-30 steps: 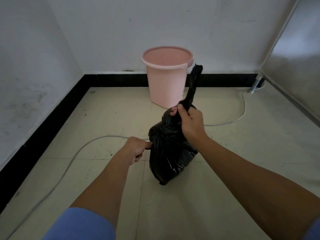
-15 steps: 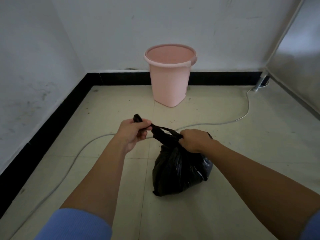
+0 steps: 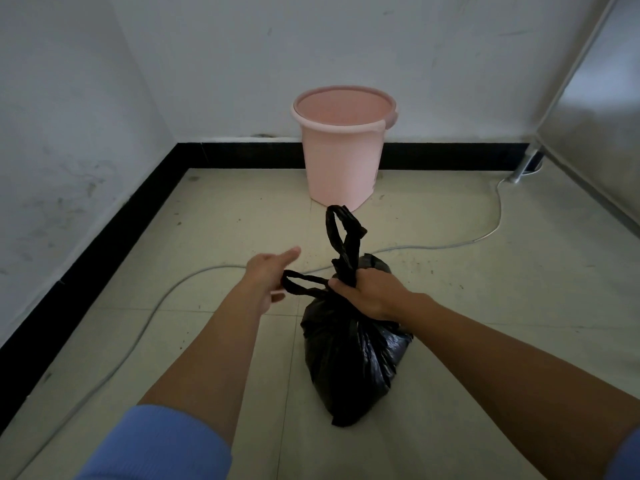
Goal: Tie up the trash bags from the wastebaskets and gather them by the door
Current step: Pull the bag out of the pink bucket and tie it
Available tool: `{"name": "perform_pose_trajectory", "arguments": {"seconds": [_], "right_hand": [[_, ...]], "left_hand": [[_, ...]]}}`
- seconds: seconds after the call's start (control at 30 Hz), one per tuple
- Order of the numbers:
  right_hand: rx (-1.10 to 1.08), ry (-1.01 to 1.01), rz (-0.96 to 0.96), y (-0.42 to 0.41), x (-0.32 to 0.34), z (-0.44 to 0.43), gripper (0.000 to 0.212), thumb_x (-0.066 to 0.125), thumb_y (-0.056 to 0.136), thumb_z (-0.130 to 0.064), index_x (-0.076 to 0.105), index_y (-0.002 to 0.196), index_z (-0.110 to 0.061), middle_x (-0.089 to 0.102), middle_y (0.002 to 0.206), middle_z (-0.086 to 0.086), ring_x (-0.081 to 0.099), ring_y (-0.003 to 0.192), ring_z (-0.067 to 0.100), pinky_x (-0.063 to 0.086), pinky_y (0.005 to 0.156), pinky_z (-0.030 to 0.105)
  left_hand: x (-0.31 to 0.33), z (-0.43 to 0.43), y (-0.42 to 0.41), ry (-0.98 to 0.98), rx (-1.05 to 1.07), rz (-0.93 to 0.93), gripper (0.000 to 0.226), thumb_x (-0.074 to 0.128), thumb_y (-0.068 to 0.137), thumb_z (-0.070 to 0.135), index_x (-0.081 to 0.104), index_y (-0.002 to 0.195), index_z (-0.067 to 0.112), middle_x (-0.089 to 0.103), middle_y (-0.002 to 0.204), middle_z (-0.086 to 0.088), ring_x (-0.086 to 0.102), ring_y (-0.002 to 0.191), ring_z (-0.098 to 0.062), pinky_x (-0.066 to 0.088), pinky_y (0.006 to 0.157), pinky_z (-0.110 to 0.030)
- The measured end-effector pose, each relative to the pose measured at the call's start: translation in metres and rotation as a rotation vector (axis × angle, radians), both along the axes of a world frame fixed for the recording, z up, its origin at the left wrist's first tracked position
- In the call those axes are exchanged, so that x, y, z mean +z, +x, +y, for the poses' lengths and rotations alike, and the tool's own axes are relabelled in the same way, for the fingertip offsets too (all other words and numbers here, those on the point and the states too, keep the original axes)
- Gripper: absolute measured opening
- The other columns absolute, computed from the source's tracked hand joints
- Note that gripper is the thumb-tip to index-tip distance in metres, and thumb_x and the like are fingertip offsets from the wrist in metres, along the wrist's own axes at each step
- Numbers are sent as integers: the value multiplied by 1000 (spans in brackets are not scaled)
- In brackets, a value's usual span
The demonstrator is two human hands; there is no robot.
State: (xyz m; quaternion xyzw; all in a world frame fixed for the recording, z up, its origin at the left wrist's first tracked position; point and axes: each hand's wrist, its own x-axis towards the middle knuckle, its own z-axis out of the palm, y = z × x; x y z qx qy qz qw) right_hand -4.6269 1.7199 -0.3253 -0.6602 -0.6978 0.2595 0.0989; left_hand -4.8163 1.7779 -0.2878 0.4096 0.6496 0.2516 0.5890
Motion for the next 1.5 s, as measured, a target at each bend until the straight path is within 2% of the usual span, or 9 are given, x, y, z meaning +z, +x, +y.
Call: {"name": "perform_pose_trajectory", "arguments": {"seconds": [0.1,0.2,0.3,0.4,0.5,0.67,0.93,1.23,1.5], "right_hand": [[12,9,50,-6,0,0,54,25,93,-68,56,86,-24,52,73,-4,54,75,20,44,73,35],[-100,-34,236,-2,-1,-5,50,29,95,-64,57,83,-24,58,77,-2,57,74,18,45,74,35],[-288,-84,508,8,2,-2,49,39,99,-51,66,97,-9,67,79,11,63,70,20,51,68,33],[-365,-253,647,18,8,1,42,48,99,-40,61,76,-7,56,56,5,47,42,12,35,41,21],[-427,-435,803,26,9,-1,33,57,95,-34,55,70,-13,49,49,0,43,42,11,33,40,20],[-529,-553,1091,31,17,0,21,57,93,-37,65,84,-20,61,63,-6,55,56,8,40,59,25],[-418,-608,1217,30,29,6,36,55,85,-58,67,92,-25,59,67,-8,54,63,8,42,64,25],[-285,-562,1139,31,29,0,13,76,74,-22,72,86,-19,67,74,-4,62,66,5,40,51,18],[-259,205,209,11,28,11,25,72,74,-14,50,65,-19,61,73,4,57,68,22,39,60,29]], "left_hand": [[-11,-8,5,-128,28,-222,4,66,87,17,63,88,14,70,71,-2,65,64,-13,46,56,-24],[-7,10,-4,-9,264,-484,16,55,88,1,61,81,15,64,65,-1,59,48,-6,42,42,-17],[0,17,-12,105,351,-547,14,56,87,0,61,91,13,67,58,1,62,49,-8,43,44,-17],[-4,8,-9,118,354,-566,16,56,87,1,61,96,14,66,57,1,62,52,-10,46,50,-21],[-7,6,-5,74,341,-600,18,55,90,9,56,108,13,64,69,-3,64,64,-16,50,62,-28],[-11,-11,12,16,-1,-419,8,62,88,15,62,95,10,67,94,-12,68,80,-24,56,73,-32],[-7,-19,21,53,-445,-235,17,78,75,8,71,92,10,74,88,-6,71,77,-15,54,61,-19],[-10,-20,18,82,-359,-133,8,65,86,8,71,86,3,65,86,-19,61,80,-27,52,82,-37],[-5,-24,30,141,-380,-110,16,65,83,2,69,95,-7,69,93,-24,66,85,-30,53,88,-43]]}}
